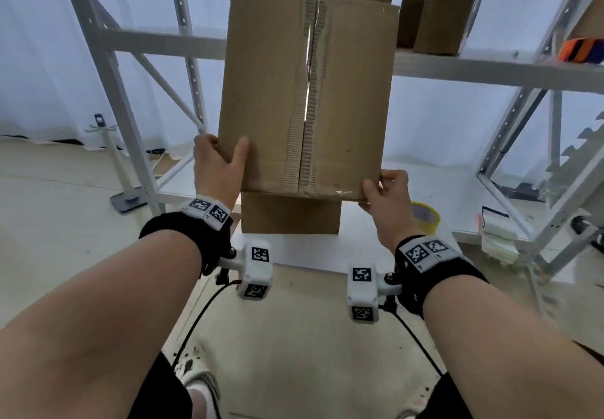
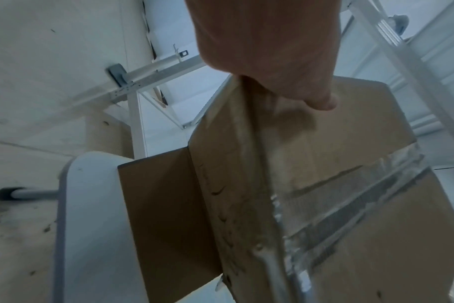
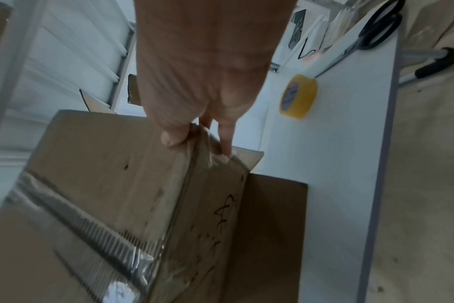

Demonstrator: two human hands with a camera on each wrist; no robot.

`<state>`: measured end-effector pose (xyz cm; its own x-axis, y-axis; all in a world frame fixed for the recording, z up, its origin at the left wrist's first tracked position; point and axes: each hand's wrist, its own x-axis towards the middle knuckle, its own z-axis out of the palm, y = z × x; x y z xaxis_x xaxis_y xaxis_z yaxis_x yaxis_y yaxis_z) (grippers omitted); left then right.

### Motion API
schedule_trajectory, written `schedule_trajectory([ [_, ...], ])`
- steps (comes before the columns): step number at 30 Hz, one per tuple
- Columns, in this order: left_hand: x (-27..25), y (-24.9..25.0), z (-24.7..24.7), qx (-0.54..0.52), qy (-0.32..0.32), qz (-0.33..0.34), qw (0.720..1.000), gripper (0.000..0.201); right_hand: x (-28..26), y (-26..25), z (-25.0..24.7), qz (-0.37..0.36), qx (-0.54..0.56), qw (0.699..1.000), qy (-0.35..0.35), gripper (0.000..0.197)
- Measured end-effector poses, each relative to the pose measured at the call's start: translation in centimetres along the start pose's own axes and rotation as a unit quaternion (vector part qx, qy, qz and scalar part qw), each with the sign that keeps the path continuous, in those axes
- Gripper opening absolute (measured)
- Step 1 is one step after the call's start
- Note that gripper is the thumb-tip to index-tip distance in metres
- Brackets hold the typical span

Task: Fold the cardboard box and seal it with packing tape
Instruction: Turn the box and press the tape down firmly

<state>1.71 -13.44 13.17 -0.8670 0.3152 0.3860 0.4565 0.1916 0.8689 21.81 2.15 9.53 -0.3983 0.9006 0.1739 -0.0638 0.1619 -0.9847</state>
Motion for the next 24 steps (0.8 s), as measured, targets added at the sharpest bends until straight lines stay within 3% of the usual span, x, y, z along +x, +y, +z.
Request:
schedule_trajectory([
  [4,1.0,0.2,0.3,0.115,-0.042,-0.021,0.992,0.060,0.5,1.7,-1.4,0.071,-0.052,0.996,-0.024,0.036],
  [7,0.9,-0.3,1.0,0.086,-0.032,-0.054,0.994,0.068,0.8,1.3,-1.4,0.104,-0.088,0.990,-0.034,0.039],
  [11,0.7,-0.6,0.9,0.033,-0.026,-0.141,0.989,0.079,1.1,-0.1,-0.4,0.145,-0.131,0.979,-0.054,0.080],
  [16,0.6,0.3,-0.5,0.012,-0.049,-0.109,0.993,0.078,1.1,-1.2,-0.7,0.167,-0.124,0.969,-0.135,0.072],
  [20,2.2,3.5,-1.2,-0.057,-0.008,-0.088,0.994,0.069,1.4,-4.0,-0.3,0.178,-0.135,0.965,-0.136,0.094],
  [24,4.0,6.1,-1.8,-0.028,0.007,-0.048,0.998,0.069,1.7,-8.4,0.9,0.144,-0.154,0.971,-0.117,0.111],
])
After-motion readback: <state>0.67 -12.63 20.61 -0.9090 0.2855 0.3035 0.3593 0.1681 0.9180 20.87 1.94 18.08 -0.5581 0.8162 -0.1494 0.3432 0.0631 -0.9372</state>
